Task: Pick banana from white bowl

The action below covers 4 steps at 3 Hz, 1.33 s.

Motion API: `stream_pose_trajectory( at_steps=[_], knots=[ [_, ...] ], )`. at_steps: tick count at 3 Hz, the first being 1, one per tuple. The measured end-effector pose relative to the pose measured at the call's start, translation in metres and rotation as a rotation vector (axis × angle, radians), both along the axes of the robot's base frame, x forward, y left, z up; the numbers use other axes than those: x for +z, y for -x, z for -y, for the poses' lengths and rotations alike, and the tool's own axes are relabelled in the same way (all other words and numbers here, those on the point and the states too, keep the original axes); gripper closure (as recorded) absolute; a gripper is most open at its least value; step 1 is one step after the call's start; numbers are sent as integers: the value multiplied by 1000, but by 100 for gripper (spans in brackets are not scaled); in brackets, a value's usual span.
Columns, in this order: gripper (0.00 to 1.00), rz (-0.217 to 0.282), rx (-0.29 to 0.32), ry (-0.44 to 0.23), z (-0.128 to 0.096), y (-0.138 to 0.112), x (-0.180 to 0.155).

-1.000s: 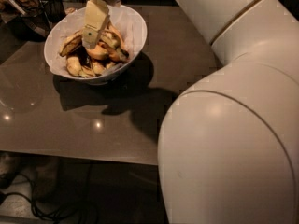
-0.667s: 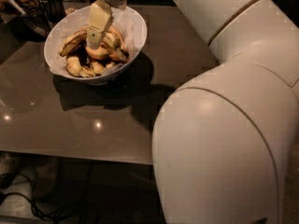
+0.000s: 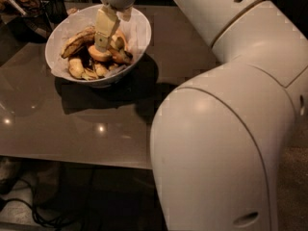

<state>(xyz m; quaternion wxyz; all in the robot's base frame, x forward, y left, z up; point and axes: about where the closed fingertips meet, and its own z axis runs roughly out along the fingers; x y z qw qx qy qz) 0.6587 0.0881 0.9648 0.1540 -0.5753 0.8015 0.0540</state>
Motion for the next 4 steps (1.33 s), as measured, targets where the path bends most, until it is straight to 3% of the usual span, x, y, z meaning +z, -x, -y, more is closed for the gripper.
stream_pose_trajectory(
  at_steps=[1, 2, 4],
  knots=[
    [20, -8, 1, 4, -2, -1, -3],
    [35, -18, 3, 6, -5, -3, -7],
    [35, -30, 3, 4, -6, -7, -11]
  ],
)
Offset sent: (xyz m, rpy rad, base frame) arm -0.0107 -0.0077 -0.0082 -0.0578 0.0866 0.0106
